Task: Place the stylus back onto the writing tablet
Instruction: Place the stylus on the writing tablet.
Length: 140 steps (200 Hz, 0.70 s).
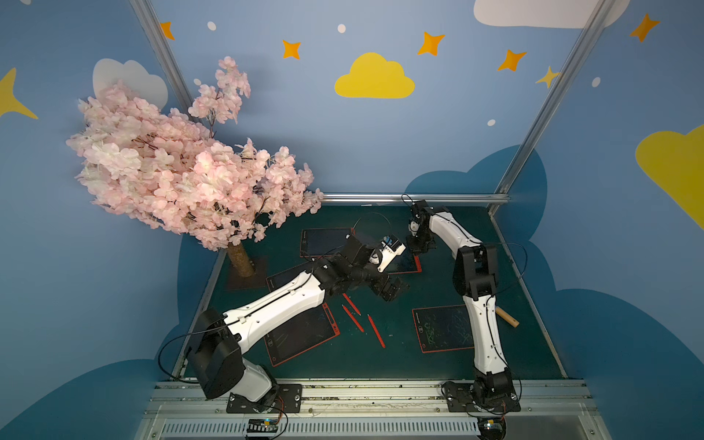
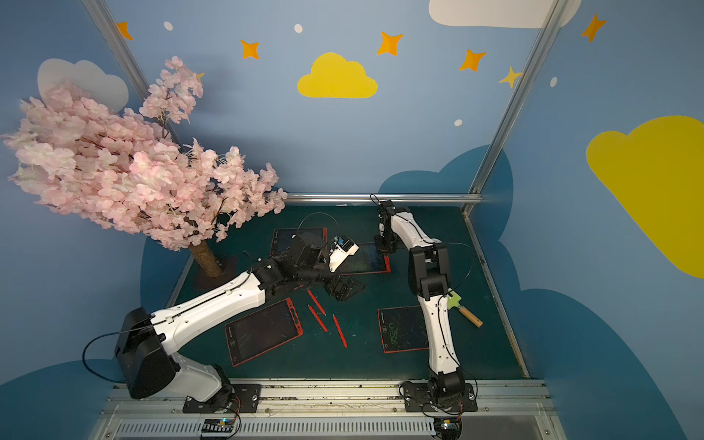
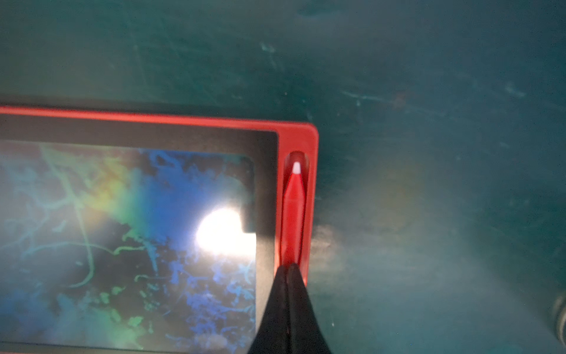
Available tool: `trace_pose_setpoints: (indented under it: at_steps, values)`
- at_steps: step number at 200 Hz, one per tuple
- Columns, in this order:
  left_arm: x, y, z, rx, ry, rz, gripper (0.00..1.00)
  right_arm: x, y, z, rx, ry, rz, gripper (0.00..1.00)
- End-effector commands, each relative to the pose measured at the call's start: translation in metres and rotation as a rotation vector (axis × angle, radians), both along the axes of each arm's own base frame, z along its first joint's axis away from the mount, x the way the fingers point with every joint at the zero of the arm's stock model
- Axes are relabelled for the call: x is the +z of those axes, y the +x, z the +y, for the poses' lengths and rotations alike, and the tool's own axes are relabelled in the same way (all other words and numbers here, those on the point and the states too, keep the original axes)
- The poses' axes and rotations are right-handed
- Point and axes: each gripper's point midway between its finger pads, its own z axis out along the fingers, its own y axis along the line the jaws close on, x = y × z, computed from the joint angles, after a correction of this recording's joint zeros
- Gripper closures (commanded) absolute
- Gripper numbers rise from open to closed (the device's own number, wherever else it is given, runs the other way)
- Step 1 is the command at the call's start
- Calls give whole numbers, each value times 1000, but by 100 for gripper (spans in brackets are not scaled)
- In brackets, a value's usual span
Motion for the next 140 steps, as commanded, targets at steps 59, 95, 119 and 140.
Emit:
trace_pose_setpoints:
  at_steps: [59, 95, 119, 140]
  values:
    - [15, -3, 0, -8, -34, -14, 1, -34, -25, -18, -11, -149, 171, 100]
    - [14, -3, 0, -8, -30, -15, 1, -38, -33, -14, 63, -215, 183, 100]
    - [14, -3, 0, -8, -32, -13, 1, -38, -41, -14, 75, -232, 193, 100]
    - [15, -3, 0, -7, -33, -11, 1, -35, -44, -15, 70, -226, 186, 100]
